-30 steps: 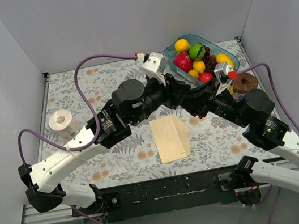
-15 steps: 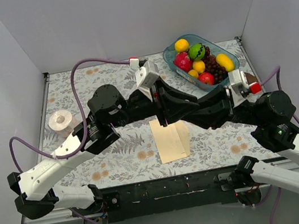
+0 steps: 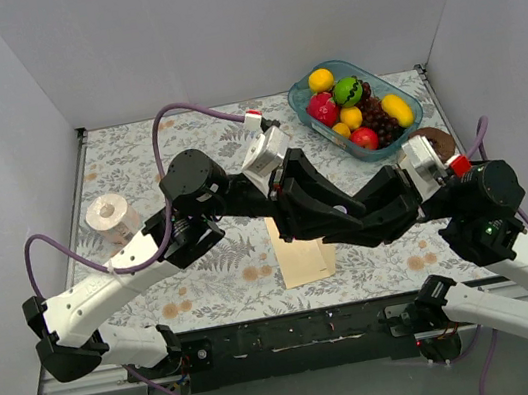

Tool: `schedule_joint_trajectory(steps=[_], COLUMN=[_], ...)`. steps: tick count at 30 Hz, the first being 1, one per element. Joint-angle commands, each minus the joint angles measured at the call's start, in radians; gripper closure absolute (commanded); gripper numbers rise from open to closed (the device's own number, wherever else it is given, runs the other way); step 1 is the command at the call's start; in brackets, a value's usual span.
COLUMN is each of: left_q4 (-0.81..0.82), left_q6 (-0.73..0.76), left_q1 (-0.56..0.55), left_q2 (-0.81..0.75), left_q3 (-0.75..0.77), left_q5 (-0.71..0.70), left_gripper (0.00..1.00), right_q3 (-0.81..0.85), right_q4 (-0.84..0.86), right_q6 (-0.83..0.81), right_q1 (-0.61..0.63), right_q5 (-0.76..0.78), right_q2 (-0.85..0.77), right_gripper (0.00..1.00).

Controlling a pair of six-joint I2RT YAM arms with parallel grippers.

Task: Place the letter into the envelope and seal it
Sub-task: Unscrew the solid glue.

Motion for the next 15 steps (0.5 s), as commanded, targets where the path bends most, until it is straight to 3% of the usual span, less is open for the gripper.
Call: schedule_joint_trajectory(steps=[1, 5, 7, 8, 11, 13, 15], left_q4=[-0.063, -0.062, -0.063, -0.062, -0.040, -0.048, -0.052], left_q6=[-0.085, -0.083, -0.079, -0.074, -0.066, -0.059, -0.051], left_q1=[-0.042, -0.040, -0.042, -0.040, -0.040, -0.038, -0.035], left_q2=[0.062, 0.058, 0.052, 0.038, 0.007, -0.020, -0.053], left_q3=[-0.002, -0.007, -0.013, -0.027, -0.050, -0.050, -0.056], left_q5=[0.056, 0.062, 0.062, 0.048, 0.018, -0.028, -0.105], left_gripper=[1.00, 1.00, 0.93, 0.62, 0.12, 0.02, 0.02], right_q3=[0.008, 0.003, 0.002, 0.002, 0.000, 0.000, -0.002], right_q4=[0.028, 0.041, 0.042, 0.042, 0.039, 0.021, -0.004], right_q6=[-0.032, -0.029, -0.026, -0.028, -0.032, -0.041, -0.058], right_q1=[0.003, 0.003, 0.003, 0.003, 0.002, 0.003, 0.003], right_q5=[-0.014, -0.019, -0.020, -0.020, -0.008, 0.015, 0.047], right_q2=[0.074, 0.074, 0.074, 0.071, 0.061, 0.055, 0.042], right_gripper=[0.99, 0.99, 0.99, 0.99, 0.99, 0.99, 0.99])
